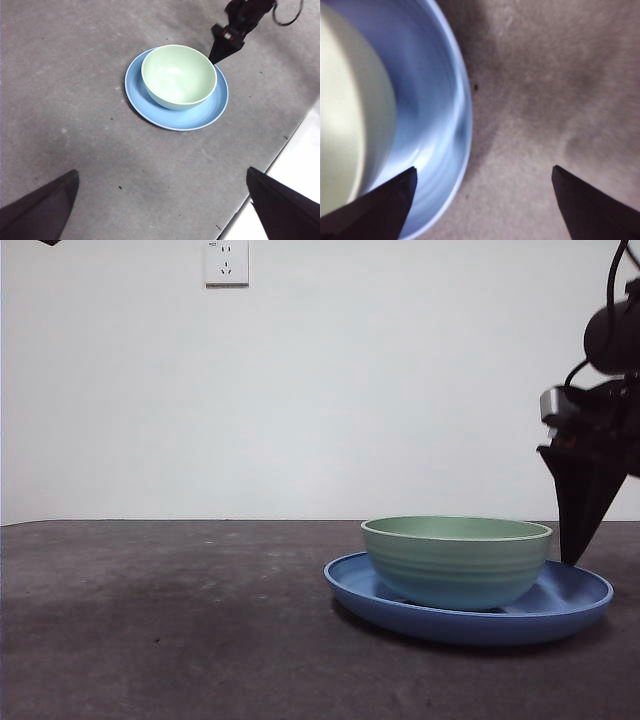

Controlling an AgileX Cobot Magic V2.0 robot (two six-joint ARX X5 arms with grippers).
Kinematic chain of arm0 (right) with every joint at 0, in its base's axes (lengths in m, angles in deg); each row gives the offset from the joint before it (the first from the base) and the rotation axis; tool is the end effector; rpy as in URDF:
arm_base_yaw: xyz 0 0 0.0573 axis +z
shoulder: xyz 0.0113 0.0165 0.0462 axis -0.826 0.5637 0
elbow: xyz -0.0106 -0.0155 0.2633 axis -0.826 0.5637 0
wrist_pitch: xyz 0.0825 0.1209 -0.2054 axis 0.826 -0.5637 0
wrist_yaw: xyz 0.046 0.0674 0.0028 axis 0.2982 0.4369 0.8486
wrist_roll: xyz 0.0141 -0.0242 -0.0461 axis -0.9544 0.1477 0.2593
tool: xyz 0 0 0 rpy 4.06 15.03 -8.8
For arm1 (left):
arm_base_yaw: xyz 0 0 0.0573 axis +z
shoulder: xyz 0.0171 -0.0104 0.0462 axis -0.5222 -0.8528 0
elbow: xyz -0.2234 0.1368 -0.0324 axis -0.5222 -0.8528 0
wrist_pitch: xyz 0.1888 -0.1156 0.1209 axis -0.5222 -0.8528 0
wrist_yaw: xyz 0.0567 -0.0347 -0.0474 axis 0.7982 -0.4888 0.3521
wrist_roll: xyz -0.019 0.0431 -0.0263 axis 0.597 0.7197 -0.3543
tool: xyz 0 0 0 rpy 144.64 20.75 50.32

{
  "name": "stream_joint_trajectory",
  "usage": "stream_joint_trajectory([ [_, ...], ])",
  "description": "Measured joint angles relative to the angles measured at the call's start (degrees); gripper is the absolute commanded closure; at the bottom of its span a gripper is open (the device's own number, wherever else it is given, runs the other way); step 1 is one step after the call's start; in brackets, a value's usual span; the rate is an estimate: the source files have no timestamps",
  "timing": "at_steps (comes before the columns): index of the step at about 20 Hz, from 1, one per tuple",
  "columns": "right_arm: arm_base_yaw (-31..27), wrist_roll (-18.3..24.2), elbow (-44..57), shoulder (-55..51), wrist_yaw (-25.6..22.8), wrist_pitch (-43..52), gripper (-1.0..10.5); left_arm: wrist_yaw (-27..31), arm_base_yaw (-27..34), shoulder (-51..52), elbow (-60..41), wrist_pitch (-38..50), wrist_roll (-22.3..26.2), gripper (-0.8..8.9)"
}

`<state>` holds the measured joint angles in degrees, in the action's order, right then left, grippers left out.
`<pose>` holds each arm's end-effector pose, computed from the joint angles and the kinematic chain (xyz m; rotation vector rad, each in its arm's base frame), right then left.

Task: Place the green bowl on the blue plate

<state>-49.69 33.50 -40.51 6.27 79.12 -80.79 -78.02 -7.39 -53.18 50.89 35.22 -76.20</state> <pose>0.2832 0.0389 0.1865 0.1365 1.3675 0.3687 0.1063 -0.0922 0.3486 0.1709 0.6313 -0.8309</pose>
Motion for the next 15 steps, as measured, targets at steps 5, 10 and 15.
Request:
stream_joint_trajectory([
  [5, 0.0, 0.8, 0.0, 2.8, 4.3, 3.5, 6.0, 0.0, 0.0, 0.0, 0.0, 0.0, 0.0, 2.51],
  [10, 0.0, 0.8, 0.0, 4.4, 5.7, 4.5, 6.7, 0.0, 0.0, 0.0, 0.0, 0.0, 0.0, 2.51],
  [15, 0.0, 0.8, -0.2, 5.6, 5.7, 4.8, 9.4, 0.0, 0.0, 0.0, 0.0, 0.0, 0.0, 2.51],
])
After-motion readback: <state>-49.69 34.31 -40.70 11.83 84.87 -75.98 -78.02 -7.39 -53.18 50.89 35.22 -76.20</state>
